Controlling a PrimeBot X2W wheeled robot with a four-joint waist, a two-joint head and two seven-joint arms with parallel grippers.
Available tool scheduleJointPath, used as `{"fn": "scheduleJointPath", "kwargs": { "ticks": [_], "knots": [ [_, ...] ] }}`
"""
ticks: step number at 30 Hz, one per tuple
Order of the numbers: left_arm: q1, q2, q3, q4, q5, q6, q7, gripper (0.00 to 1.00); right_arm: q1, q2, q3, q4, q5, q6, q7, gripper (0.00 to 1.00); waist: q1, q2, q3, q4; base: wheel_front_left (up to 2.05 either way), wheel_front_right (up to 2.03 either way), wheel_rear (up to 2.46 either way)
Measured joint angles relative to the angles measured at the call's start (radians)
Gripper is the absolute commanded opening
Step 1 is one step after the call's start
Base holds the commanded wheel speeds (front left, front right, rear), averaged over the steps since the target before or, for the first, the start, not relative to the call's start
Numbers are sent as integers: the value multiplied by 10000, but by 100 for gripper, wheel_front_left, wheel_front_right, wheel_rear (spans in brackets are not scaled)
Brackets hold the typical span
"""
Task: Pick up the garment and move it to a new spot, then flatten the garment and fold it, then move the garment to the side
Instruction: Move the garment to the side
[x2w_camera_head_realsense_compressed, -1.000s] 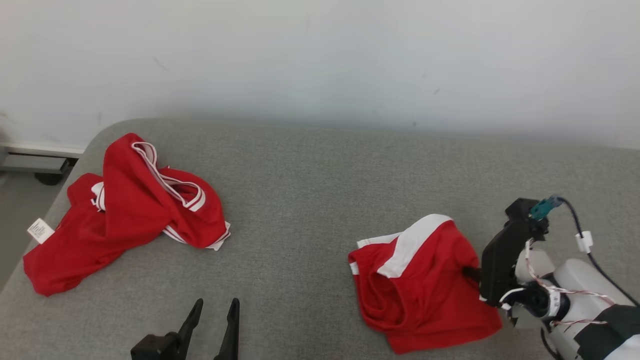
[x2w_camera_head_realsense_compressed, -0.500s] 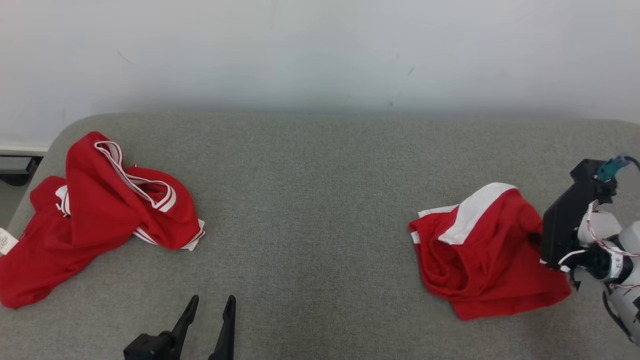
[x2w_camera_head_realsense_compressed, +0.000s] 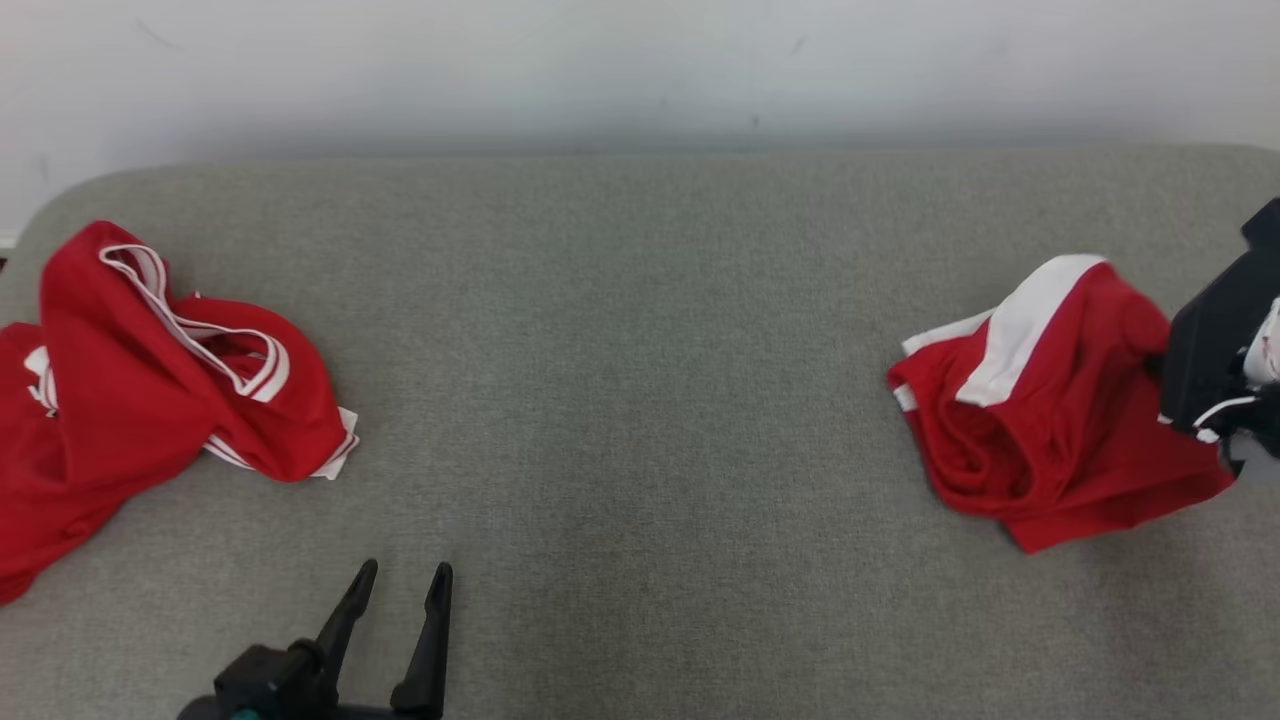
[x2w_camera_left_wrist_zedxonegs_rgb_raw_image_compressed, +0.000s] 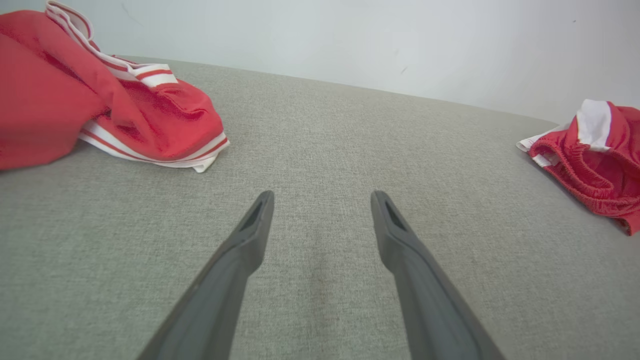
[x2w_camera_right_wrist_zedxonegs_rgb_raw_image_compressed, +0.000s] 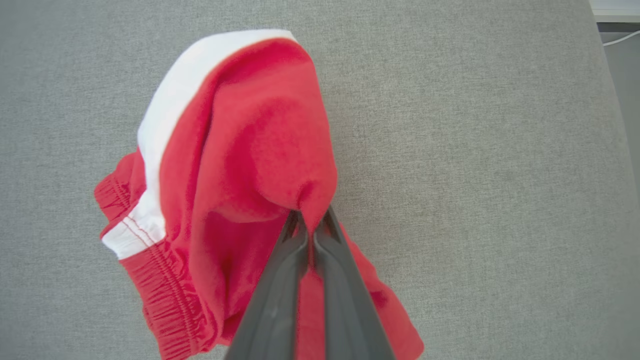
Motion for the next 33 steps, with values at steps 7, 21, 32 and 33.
{"fn": "scheduleJointPath", "kwargs": {
  "ticks": [7,21,32,33],
  "knots": [
    [-373,130,44,-109,0,-150,42,100,-426,-205,-136,278,-382,-8,-86,0,-1,0,536,-277,0,0,0],
    [-616,370,54,-366,4,-337,171,100,-1051,-612,-510,790,-1340,-8,-362,0,-1,0,1313,-666,0,0,0],
    [-800,497,107,-305,2,-414,174,100,-1622,-648,-451,1164,-2148,-8,-451,0,-1,0,1592,-712,0,0,0],
    [-800,493,107,-282,0,-414,174,100,-1631,-654,-454,1175,-2188,-8,-451,0,-1,-1,1567,-718,0,0,0]
  ]
}}
